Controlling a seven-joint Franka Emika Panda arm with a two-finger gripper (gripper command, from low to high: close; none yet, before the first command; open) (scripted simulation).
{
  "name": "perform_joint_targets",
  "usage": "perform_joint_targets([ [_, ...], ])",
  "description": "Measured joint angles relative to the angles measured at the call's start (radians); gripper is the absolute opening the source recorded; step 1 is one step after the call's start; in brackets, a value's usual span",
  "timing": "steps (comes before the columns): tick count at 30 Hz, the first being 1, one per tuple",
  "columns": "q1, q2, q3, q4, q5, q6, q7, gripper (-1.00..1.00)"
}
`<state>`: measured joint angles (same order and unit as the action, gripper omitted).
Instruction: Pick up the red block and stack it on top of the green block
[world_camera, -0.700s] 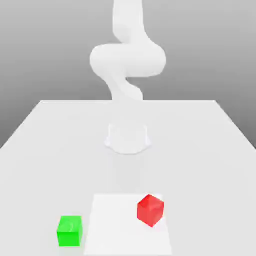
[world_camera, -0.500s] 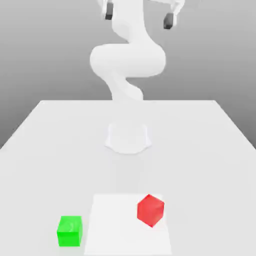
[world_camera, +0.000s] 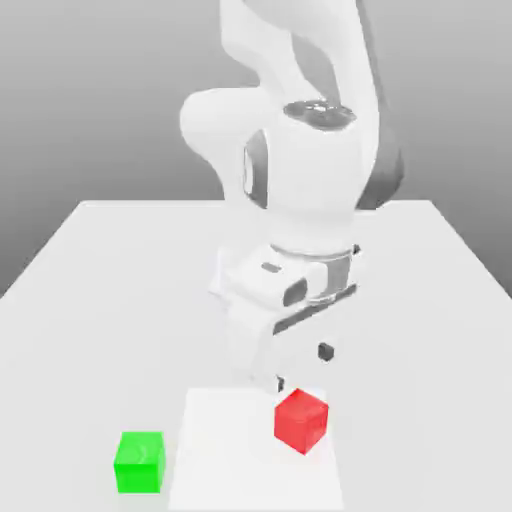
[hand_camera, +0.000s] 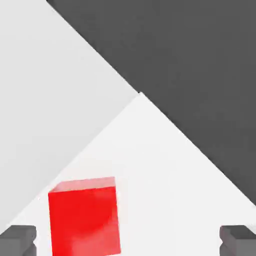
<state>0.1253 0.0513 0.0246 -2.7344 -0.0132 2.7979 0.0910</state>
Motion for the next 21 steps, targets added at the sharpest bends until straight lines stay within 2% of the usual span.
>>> perform_joint_targets([
  [5,0.002,0.165,-0.006,0.017,0.002,0.139,-0.011,0.00],
  [6,0.005,0.196,-0.010,0.020,-0.002,0.165,-0.009,-1.00],
  [13,0.005,0.203,-0.010,0.021,-0.004,0.169,-0.007,-1.00],
  [21,-0.020,-0.007,-0.009,0.000,0.014,-0.020,0.019,-1.00],
])
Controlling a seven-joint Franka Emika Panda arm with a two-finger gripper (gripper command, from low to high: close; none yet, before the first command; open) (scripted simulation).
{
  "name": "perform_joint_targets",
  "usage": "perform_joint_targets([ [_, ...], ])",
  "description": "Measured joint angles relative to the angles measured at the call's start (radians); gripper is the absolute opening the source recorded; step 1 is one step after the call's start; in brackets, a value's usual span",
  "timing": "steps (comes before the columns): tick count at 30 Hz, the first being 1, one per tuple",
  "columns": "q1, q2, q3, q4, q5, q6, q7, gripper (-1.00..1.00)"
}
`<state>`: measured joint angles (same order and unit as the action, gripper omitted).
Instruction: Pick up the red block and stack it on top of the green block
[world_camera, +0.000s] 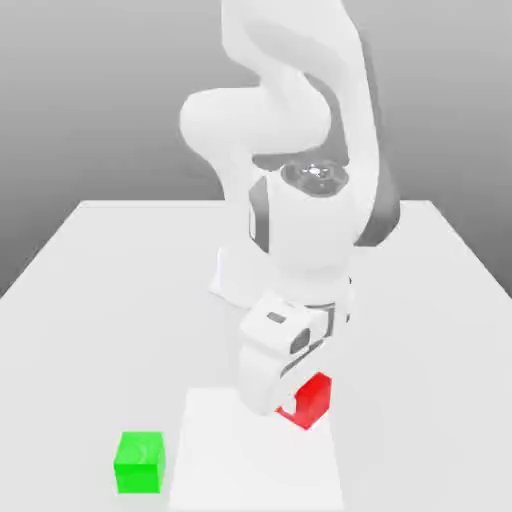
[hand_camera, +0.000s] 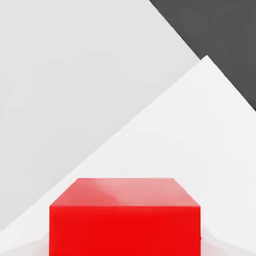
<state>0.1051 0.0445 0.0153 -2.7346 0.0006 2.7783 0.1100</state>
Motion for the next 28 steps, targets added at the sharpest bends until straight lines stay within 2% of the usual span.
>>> perform_joint_targets([
  [17,-0.238,0.035,-0.161,0.194,0.028,-0.161,0.747,-1.00],
  [22,-0.259,0.163,-0.156,0.219,0.072,-0.057,0.787,-1.00],
  [23,-0.265,0.197,-0.148,0.220,0.084,-0.026,0.779,1.00],
  [28,-0.265,0.197,-0.148,0.220,0.084,-0.026,0.779,1.00],
])
